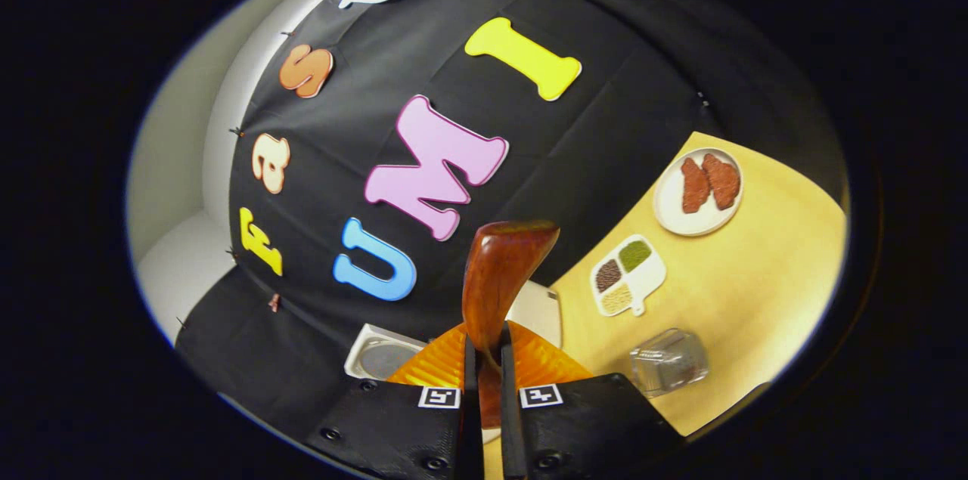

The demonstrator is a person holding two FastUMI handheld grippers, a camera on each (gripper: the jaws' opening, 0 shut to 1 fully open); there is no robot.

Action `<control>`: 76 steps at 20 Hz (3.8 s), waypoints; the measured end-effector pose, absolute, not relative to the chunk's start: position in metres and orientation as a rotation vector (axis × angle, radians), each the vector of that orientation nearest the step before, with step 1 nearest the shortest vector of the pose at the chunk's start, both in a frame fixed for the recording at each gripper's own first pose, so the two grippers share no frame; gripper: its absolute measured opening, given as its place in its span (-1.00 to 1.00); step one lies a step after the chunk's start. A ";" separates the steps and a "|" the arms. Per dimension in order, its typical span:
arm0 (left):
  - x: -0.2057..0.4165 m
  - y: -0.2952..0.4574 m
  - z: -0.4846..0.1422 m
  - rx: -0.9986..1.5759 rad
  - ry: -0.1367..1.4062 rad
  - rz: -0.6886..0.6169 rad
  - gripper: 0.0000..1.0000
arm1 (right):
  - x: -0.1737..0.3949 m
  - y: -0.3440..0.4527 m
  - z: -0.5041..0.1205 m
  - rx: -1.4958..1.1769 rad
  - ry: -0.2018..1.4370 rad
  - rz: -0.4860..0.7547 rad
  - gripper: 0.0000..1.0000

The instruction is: Close the left gripper, press the button to open the rice cooker; take a wooden spoon from the chopstick holder with the right hand, scoop a spoonful of rice and pour it into the rice cooker, then put the wooden spoon back into the chopstick holder.

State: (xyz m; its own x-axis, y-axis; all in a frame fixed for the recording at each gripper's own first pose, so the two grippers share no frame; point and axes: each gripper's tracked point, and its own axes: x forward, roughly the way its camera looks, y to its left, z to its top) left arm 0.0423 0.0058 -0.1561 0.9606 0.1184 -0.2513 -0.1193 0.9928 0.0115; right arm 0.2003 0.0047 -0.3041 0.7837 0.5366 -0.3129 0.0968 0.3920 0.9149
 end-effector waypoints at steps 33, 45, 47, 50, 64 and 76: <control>-0.003 0.025 -0.107 -0.002 0.237 0.216 0.94 | 0.138 -0.026 -0.445 0.552 0.794 0.055 0.75; 0.073 0.045 -0.055 -0.021 0.128 0.103 0.94 | 0.078 -0.065 -0.315 0.400 0.586 0.041 0.97; 0.094 0.051 -0.043 -0.020 0.112 0.096 0.94 | 0.074 -0.071 -0.295 0.396 0.552 0.033 0.97; 0.134 0.053 -0.027 -0.026 0.086 0.056 0.94 | 0.069 -0.076 -0.269 0.380 0.515 0.033 0.97; 0.352 0.107 -0.014 -0.036 0.021 0.047 0.92 | 0.020 -0.097 -0.225 0.196 0.461 -0.080 0.97; 0.439 0.165 -0.135 0.065 0.271 0.199 0.92 | -0.002 -0.103 -0.216 0.223 0.484 -0.162 0.97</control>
State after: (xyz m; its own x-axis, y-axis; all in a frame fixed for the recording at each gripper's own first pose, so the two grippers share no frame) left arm 0.4391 0.1650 -0.1353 0.9439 0.2039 -0.2596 -0.1866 0.9783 0.0900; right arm -0.0021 -0.1034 -0.2155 0.8729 -0.1008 -0.4773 0.2061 0.9630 0.1736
